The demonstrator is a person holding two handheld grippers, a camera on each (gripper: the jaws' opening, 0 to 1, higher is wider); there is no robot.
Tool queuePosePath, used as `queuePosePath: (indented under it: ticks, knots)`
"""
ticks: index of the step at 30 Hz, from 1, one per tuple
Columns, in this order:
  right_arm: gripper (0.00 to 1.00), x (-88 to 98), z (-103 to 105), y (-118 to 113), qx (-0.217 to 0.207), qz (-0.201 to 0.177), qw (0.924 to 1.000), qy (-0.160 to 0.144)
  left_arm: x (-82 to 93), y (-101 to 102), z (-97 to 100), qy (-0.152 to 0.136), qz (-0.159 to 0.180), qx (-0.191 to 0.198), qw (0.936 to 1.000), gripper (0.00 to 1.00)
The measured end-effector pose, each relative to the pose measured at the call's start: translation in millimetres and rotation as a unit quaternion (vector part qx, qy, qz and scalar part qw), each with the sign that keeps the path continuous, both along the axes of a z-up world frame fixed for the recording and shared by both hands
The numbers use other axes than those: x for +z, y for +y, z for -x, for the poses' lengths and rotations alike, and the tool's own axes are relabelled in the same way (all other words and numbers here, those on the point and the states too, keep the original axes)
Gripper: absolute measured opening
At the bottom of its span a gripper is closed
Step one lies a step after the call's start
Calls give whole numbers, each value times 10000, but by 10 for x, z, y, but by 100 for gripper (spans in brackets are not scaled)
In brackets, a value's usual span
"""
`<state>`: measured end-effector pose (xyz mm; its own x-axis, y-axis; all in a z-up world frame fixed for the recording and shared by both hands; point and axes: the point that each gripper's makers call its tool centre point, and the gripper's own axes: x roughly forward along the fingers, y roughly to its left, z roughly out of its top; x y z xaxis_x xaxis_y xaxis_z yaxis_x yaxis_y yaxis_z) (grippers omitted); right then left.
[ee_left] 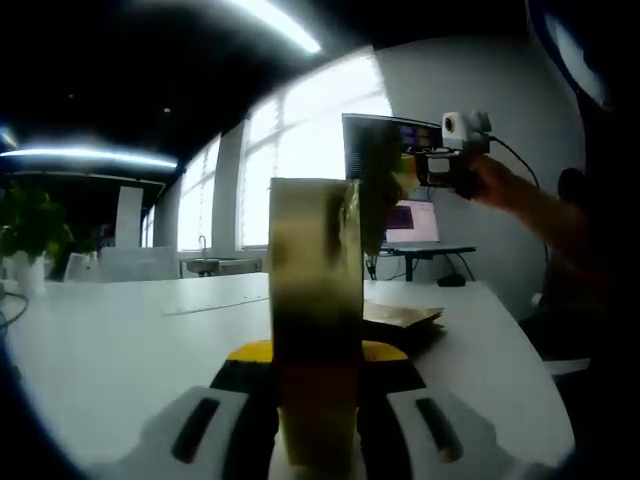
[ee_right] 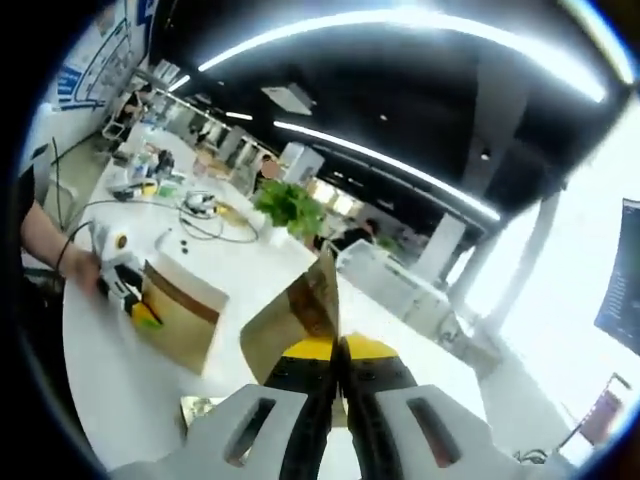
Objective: Extract single mask from mask box in order stack masks on table
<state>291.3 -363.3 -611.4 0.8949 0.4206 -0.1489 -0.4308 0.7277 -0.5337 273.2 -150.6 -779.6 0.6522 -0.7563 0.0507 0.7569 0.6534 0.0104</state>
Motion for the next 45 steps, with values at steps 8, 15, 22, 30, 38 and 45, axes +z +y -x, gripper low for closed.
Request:
queuePosePath:
  ticks: [8, 15, 22, 30, 38, 45]
  knots:
    - [0, -189, -113, -67, -320, 573, 9978, 110, 2, 0, 0, 0, 1, -2, 10000, 31]
    - [0, -336, -222, -163, -618, 1027, 9927, 163, 0, 3, -2, 1, 2, -2, 10000, 31]
    - [0, -495, -334, -216, -784, 1496, 9855, 159, 0, 3, -3, 2, 5, 1, 10000, 31]
    - [0, -726, -354, -166, -661, 1632, 9840, 265, 0, 5, -3, 5, 11, 2, 10000, 31]
    - [0, -823, -174, -32, -474, 1614, 9850, 382, 0, 4, -2, 6, 14, -1, 10000, 31]
    - [0, -966, -5, 116, -305, 1813, 9822, 377, 2, 0, 1, 7, 13, 3, 10000, 31]
